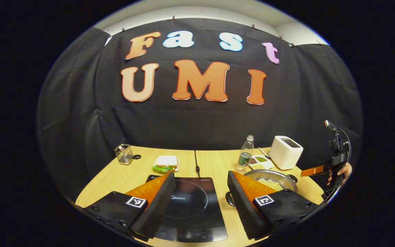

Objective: First push the handle of the pot to place it horizontally, then grasp the pot with both hands and set it on the induction cooktop.

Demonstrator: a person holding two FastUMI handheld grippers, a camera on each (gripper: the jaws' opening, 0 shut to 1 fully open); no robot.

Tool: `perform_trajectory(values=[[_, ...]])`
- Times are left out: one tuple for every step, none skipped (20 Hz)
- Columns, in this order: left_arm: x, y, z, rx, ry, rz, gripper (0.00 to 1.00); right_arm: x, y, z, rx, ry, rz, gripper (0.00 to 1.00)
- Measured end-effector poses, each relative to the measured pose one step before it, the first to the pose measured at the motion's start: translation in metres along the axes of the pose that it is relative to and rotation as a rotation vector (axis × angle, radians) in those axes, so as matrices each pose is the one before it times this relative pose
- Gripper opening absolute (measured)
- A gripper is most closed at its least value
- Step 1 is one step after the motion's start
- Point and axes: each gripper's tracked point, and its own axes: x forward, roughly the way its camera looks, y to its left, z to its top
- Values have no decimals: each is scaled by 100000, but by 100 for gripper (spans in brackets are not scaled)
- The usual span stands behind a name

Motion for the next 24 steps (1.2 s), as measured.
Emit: perform_trajectory(values=[[533,-1179,-643,479,1403,-1796,100,-94,274,29,97,-514,1503,56],[590,-1106,-588,533,1832,-1493,100,-93,106,191,-518,-618,474,60],[658,-1083,-615,176,2125,-1580,100,88,-3,-16,-1220,-429,149,63],[671,-1080,-647,-447,2197,-1839,99,196,-80,-54,-1493,-113,-292,68],[697,-861,-762,-878,2507,-1661,99,-17,-276,-93,-1622,228,-673,71],[627,-723,-764,-1458,2500,-1373,99,116,-121,-160,-1621,285,-672,75],[531,-650,-524,-1173,2193,-1154,99,282,-90,-194,-1830,171,-614,77],[586,-452,-464,-270,1816,-733,100,311,-163,-44,-2008,76,-665,81],[670,-388,-405,-38,1528,-221,99,267,-171,-199,-1873,306,-861,82],[722,-293,-526,67,1965,-108,99,348,-257,-81,-1730,492,-972,84],[728,-518,-694,-32,2253,-547,99,424,-159,-307,-1589,637,-1084,85],[829,-500,-732,-413,2790,-389,99,462,-127,-118,-1618,524,-923,86],[917,-230,-745,-474,2703,-178,99,396,-255,-160,-1515,424,-1012,86],[1024,-117,-748,-497,2230,530,99,436,-134,-140,-1449,406,-1118,86],[957,-22,-639,-4,1771,1060,99,477,-29,-125,-1183,311,-853,86],[917,69,-511,-100,1609,1326,100,348,-65,-84,-872,629,-362,86],[869,-10,-537,-627,1610,890,100,208,-89,-238,-199,535,34,86],[738,-86,-534,-765,1734,-171,100,301,0,-79,36,480,231,86],[867,-65,-872,-1471,2178,-83,100,242,-145,-145,177,511,-181,86],[705,-51,-715,-1802,2086,-166,100,301,-162,-78,-50,305,-412,86],[590,-383,-565,-1188,1613,-1246,100,254,-214,-127,-126,474,-608,86],[223,608,128,2009,-1974,2392,98,332,-21,-124,-316,466,-298,86],[105,-218,137,587,-76,203,94,218,-47,-213,-318,715,-62,86],[-80,-173,31,272,-297,414,94,195,61,-99,-143,478,67,86]])
